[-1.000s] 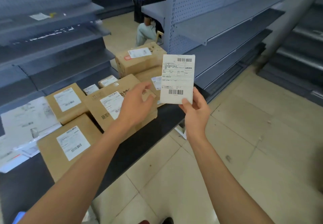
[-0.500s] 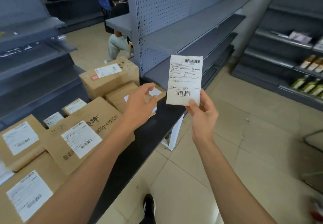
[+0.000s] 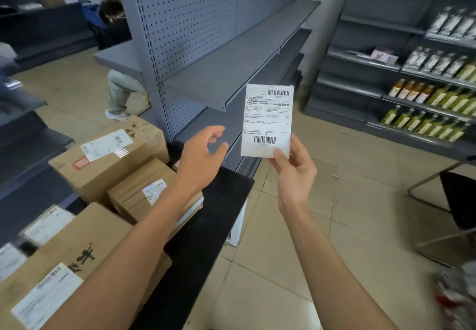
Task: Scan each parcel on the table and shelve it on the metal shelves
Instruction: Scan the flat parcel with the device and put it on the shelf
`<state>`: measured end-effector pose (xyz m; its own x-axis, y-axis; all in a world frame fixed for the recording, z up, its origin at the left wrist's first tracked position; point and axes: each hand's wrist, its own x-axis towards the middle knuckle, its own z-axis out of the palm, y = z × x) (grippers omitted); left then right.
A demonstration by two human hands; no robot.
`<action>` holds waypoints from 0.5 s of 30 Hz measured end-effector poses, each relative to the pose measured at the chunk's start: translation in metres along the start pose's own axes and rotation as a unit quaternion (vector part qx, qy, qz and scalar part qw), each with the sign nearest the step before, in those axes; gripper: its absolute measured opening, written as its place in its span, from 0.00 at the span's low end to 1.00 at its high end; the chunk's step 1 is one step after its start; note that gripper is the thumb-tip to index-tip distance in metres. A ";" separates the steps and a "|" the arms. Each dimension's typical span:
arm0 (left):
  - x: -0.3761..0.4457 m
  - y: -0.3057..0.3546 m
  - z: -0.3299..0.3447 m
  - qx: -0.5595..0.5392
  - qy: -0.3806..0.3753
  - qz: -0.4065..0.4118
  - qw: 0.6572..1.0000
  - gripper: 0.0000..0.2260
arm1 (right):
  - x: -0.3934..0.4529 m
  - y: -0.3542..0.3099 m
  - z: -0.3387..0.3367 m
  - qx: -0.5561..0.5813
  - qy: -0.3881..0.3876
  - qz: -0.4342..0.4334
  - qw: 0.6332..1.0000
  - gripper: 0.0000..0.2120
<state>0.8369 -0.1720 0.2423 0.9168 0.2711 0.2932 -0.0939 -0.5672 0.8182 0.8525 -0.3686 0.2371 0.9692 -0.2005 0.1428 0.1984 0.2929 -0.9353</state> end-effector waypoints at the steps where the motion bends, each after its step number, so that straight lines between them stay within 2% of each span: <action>1: 0.007 0.000 0.003 0.001 -0.004 0.003 1.000 0.14 | 0.006 0.001 -0.001 -0.001 0.008 -0.002 1.000 0.22; 8: 0.055 0.008 0.039 -0.002 -0.028 0.022 0.999 0.14 | 0.064 0.010 -0.011 0.009 0.029 0.004 1.000 0.21; 15: 0.116 0.027 0.103 0.006 -0.037 0.012 0.999 0.15 | 0.152 0.020 -0.047 0.037 0.035 0.019 0.999 0.20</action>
<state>0.9811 -0.2359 0.2471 0.9408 0.1995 0.2739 -0.1111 -0.5820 0.8055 0.9967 -0.4368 0.2251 0.9643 -0.2518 0.0817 0.1739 0.3696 -0.9128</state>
